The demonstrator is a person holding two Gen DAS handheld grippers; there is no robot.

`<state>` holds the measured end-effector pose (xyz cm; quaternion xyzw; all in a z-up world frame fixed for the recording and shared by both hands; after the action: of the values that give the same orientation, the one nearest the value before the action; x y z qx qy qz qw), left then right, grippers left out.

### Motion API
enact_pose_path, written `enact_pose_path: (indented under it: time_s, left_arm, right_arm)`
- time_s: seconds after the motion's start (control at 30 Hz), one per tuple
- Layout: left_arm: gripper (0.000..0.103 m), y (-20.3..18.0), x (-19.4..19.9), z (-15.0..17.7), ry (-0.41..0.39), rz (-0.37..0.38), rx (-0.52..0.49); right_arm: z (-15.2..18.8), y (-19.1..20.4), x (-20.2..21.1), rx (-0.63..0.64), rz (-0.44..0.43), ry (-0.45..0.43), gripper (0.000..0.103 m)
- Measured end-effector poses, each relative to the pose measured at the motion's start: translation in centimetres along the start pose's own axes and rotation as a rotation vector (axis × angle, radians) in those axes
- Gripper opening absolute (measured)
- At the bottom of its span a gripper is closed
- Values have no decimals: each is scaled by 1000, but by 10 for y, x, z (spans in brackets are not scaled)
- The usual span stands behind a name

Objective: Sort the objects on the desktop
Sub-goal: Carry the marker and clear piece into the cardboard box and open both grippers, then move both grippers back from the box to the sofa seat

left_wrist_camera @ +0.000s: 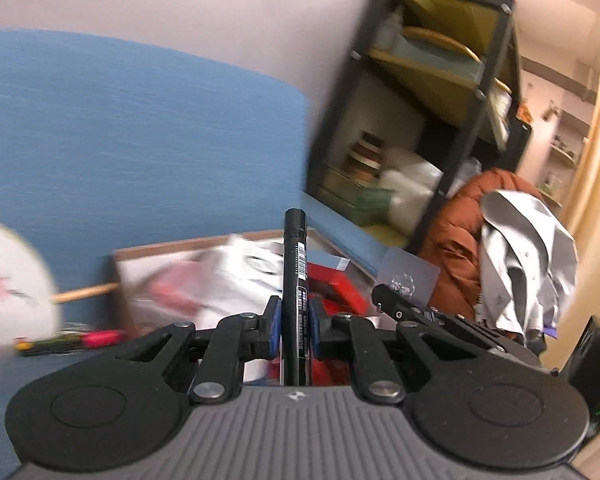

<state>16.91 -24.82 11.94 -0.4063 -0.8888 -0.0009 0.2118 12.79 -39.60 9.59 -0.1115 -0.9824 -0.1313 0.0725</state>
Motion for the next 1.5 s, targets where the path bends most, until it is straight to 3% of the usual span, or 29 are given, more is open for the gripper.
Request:
enact_pose_path:
  time_s: [0.13, 0.37, 0.4, 0.43, 0.47, 0.53, 0.57, 0.6, 0.67, 0.87, 1.27, 1.4, 1.5]
  left_arm:
    - [14, -23, -37, 1, 25, 32, -36]
    - [14, -36, -70, 3, 43, 27, -130]
    - [15, -35, -69, 3, 34, 24, -135]
    - [32, -34, -67, 3, 20, 26, -141]
    - [61, -34, -64, 4, 8, 26, -148]
    - [81, -34, -53, 6, -35, 4, -175]
    - [81, -34, -50, 6, -49, -10, -190]
    - [82, -33, -48, 5, -47, -15, -198]
    - [86, -30, -45, 4, -36, -20, -181]
    - [92, -16, -39, 4, -37, -70, -122]
    - [92, -10, -31, 15, -9, -81, -114]
    - [92, -1, -9, 16, -28, -73, -94]
    - [92, 14, 19, 21, -56, -93, -55]
  right_arm:
    - [3, -27, -18, 54, 190, -3, 0]
    - [20, -53, -47, 1, 321, 64, 2]
    - [23, -55, -50, -5, 325, 84, 2]
    - [27, -53, -50, -9, 326, 102, 2]
    - [27, -52, -49, -14, 328, 112, 7]
    - [24, -49, -45, -13, 333, 83, 37]
    - [23, -48, -42, -12, 335, 60, 60]
    - [22, -45, -37, -9, 337, 28, 75]
    - [21, -41, -33, 0, 344, -2, 82]
    - [23, -39, -31, -41, 279, 45, 89]
    - [21, -33, -35, -40, 272, 75, 90]
    - [19, -26, -30, -52, 253, 77, 90]
    - [17, -11, -20, -56, 189, 65, 91]
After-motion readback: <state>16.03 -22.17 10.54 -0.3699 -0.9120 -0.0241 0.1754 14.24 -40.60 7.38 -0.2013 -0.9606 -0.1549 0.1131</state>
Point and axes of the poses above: each gripper's, at about its wrist camera, not at the fingertips, and x roughly against the way its jaws point, y to its left, z to its underside, the point moved 2 cm from there along -x, roughly the way its jaws point, and after that the axes turned 9 degrees about -x, right-handed, at the moved point
